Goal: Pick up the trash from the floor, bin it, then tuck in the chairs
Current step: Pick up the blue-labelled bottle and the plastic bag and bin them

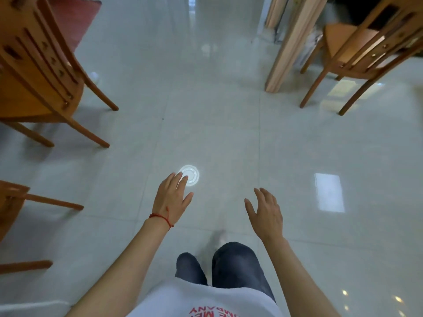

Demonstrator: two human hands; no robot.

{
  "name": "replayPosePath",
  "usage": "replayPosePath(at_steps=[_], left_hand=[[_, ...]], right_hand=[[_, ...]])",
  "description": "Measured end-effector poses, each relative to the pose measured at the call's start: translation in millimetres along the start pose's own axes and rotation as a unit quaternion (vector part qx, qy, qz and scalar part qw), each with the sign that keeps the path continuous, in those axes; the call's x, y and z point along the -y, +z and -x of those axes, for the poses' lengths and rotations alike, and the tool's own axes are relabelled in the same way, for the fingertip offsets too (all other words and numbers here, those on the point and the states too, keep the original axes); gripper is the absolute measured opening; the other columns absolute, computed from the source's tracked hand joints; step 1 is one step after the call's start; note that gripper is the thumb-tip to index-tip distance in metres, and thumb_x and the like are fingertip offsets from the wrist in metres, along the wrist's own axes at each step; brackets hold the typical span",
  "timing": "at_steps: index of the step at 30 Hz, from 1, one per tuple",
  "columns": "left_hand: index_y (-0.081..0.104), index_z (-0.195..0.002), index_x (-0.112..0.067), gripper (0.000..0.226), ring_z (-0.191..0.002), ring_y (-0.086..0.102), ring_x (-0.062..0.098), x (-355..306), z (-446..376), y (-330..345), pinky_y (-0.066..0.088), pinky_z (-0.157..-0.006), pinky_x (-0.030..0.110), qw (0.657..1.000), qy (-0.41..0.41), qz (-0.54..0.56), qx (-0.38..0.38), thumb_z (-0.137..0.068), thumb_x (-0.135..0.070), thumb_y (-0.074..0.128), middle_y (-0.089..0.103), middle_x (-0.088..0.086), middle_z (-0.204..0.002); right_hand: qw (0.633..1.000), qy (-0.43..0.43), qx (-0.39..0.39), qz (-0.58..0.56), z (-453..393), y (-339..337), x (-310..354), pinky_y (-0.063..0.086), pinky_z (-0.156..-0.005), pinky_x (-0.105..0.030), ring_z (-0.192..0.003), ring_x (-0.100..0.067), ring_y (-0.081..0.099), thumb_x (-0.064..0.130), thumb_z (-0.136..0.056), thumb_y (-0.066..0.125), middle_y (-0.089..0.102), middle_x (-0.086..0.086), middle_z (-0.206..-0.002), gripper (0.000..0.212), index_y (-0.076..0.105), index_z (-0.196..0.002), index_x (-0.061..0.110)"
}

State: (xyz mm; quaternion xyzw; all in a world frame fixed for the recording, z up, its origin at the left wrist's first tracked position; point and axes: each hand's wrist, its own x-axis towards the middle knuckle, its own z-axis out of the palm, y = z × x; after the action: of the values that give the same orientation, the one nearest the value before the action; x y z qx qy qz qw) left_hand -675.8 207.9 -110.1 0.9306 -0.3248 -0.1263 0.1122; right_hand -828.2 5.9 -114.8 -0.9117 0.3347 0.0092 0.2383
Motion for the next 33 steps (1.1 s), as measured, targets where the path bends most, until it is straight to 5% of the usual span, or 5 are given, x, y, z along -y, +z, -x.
replayPosePath(at_steps=[18, 33], left_hand=[[0.058, -0.115, 0.002, 0.058, -0.110, 0.056, 0.042, -33, -303, -60, 0.046, -0.088, 0.051, 0.999, 0.012, 0.011, -0.049, -0.083, -0.041, 0.038, 0.061, 0.024, -0.117], [0.055, -0.120, 0.001, 0.062, -0.116, 0.052, 0.041, 18, -588, -136, 0.043, -0.093, 0.052, 0.999, 0.024, 0.005, -0.047, -0.085, -0.045, 0.034, 0.057, 0.023, -0.123]], right_hand=[[0.996, -0.075, -0.044, 0.026, -305, -76, 16, 0.050, -0.086, -0.044, -0.112, -0.033, 0.057, 0.046, -0.087, 0.037, 0.061, -0.015, -0.122, 0.054, 0.057, -0.118, 0.007], [0.995, -0.076, -0.058, 0.028, -580, -100, 95, 0.050, -0.085, -0.042, -0.112, -0.032, 0.058, 0.045, -0.088, 0.038, 0.060, -0.014, -0.123, 0.052, 0.056, -0.118, 0.008]])
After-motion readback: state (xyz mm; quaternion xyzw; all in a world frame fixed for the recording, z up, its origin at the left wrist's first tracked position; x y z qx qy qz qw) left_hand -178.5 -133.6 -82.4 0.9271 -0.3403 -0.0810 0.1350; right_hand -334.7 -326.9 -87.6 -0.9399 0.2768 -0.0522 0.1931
